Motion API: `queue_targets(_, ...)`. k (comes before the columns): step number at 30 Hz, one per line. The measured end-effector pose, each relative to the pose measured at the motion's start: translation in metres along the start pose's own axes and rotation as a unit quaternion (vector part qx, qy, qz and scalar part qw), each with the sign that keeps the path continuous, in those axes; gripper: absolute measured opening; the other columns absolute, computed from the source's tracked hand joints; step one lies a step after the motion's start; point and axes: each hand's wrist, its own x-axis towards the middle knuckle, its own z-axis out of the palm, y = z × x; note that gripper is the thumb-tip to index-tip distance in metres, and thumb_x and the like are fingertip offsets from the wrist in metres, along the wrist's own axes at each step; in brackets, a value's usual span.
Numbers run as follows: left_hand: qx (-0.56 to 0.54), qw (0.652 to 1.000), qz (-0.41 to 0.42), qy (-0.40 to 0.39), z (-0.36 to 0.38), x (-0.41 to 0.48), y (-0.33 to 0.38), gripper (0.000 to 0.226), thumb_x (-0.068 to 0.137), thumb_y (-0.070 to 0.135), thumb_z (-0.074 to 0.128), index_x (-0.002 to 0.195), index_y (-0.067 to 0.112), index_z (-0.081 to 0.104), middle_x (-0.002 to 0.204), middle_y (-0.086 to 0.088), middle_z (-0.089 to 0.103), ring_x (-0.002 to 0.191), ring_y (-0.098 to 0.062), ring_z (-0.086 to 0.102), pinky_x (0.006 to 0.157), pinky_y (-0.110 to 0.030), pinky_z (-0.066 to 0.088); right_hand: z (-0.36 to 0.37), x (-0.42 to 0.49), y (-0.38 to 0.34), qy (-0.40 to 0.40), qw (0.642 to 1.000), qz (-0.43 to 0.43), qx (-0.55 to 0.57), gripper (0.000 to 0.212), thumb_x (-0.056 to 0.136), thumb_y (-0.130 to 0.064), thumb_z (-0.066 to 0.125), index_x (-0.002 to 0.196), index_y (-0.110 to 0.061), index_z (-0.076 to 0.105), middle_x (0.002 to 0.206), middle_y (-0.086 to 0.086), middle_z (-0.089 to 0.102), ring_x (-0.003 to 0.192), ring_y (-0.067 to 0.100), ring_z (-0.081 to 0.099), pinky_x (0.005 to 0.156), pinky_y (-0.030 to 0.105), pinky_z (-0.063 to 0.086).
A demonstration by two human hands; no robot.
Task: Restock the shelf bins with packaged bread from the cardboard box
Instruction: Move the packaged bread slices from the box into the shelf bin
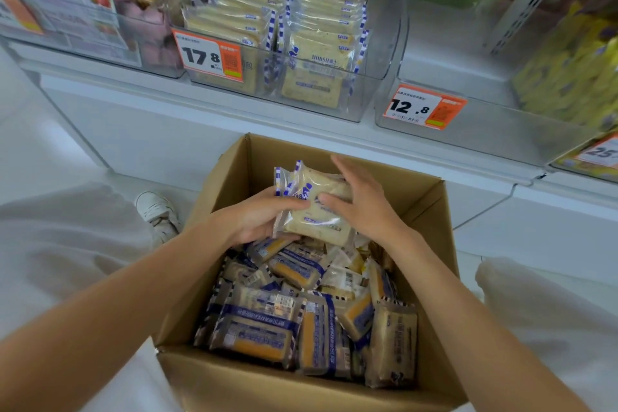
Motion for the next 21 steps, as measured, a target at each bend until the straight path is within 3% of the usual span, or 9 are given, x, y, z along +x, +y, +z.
queue_targets(2,0.049,0.999,0.002,-0.012,-0.003,-0.002,0.009,0.042,0.090,0.006,0.066,0.131,0.012,0.057,0.123,-0.011,0.068,0.116,-0.027,0.065,0.106,-0.050,0.045,-0.009,-0.001,0.004,-0.030,0.999,0.044,0.010,0.087,0.080,-0.059,0.068,0.152,-0.029,0.029,0.150,-0.003,0.038,0.134,0.011,0.036,0.110,0.032,0.031)
queue_targets(4,0.115,0.993,0.015,0.006,-0.001,-0.006,0.023,0.046,0.085,0.002,0.069,0.129,0.012,0.057,0.122,-0.009,0.069,0.114,-0.024,0.065,0.107,-0.050,0.044,-0.016,0.000,-0.002,-0.029,0.998,0.046,-0.032,0.079,0.071,-0.070,0.068,0.137,-0.029,0.049,0.130,-0.007,0.051,0.121,0.016,0.049,0.097,0.032,0.044)
queue_targets(6,0.173,0.981,0.051,0.078,0.005,-0.015,0.046,0.053,0.082,0.007,0.075,0.130,0.012,0.053,0.128,0.001,0.063,0.117,-0.016,0.061,0.106,-0.042,0.045,-0.030,0.009,-0.019,0.021,0.997,0.013,-0.073,0.071,0.069,-0.074,0.065,0.119,-0.024,0.059,0.105,-0.007,0.053,0.103,0.015,0.050,0.083,0.032,0.047)
queue_targets(8,0.208,0.956,0.121,0.168,0.011,-0.028,0.079,0.072,0.074,0.020,0.085,0.134,0.012,0.045,0.135,0.004,0.055,0.118,-0.014,0.056,0.100,-0.035,0.048,-0.052,0.022,-0.043,0.086,0.988,-0.031,-0.127,0.068,0.072,-0.070,0.065,0.116,-0.018,0.060,0.101,-0.005,0.050,0.101,0.014,0.045,0.080,0.033,0.044)
queue_targets(10,0.207,0.928,0.215,0.224,0.015,-0.041,0.116,0.056,0.074,0.018,0.086,0.116,0.010,0.050,0.109,0.001,0.062,0.093,-0.010,0.059,0.082,-0.026,0.054,-0.080,0.037,-0.071,0.167,0.965,-0.079,-0.187,0.067,0.074,-0.067,0.065,0.115,-0.013,0.061,0.104,0.000,0.053,0.104,0.018,0.045,0.079,0.033,0.043)
queue_targets(12,0.220,0.896,0.288,0.257,0.019,-0.055,0.158,0.036,0.078,0.007,0.081,0.089,0.016,0.048,0.074,0.008,0.052,0.063,-0.003,0.048,0.052,-0.017,0.046,-0.109,0.056,-0.095,0.250,0.930,-0.133,-0.233,0.067,0.074,-0.065,0.066,0.113,-0.010,0.064,0.101,0.004,0.057,0.100,0.023,0.050,0.074,0.032,0.043)
queue_targets(15,0.245,0.863,0.372,0.239,0.013,-0.066,0.212,0.037,0.078,-0.001,0.078,0.076,0.024,0.051,0.048,0.022,0.057,0.049,0.006,0.055,0.048,-0.009,0.040,-0.142,0.088,-0.116,0.354,0.872,-0.196,-0.275,0.065,0.073,-0.065,0.061,0.101,-0.007,0.066,0.092,0.008,0.058,0.088,0.027,0.052,0.067,0.032,0.042)
queue_targets(19,0.304,0.868,0.327,0.220,-0.007,-0.041,0.244,0.037,0.079,0.004,0.079,0.069,0.019,0.046,0.043,0.024,0.051,0.044,0.006,0.051,0.045,-0.007,0.038,-0.159,0.125,-0.117,0.281,0.895,-0.136,-0.318,0.067,0.077,-0.064,0.063,0.113,-0.009,0.061,0.106,0.008,0.056,0.103,0.025,0.048,0.078,0.032,0.042)
queue_targets(21,0.349,0.866,0.275,0.229,-0.023,-0.019,0.245,0.034,0.075,0.012,0.084,0.082,0.010,0.051,0.061,0.014,0.057,0.054,0.001,0.049,0.052,-0.010,0.040,-0.153,0.141,-0.106,0.192,0.923,-0.082,-0.323,0.068,0.080,-0.065,0.062,0.123,-0.012,0.056,0.118,0.008,0.053,0.114,0.024,0.046,0.085,0.033,0.044)
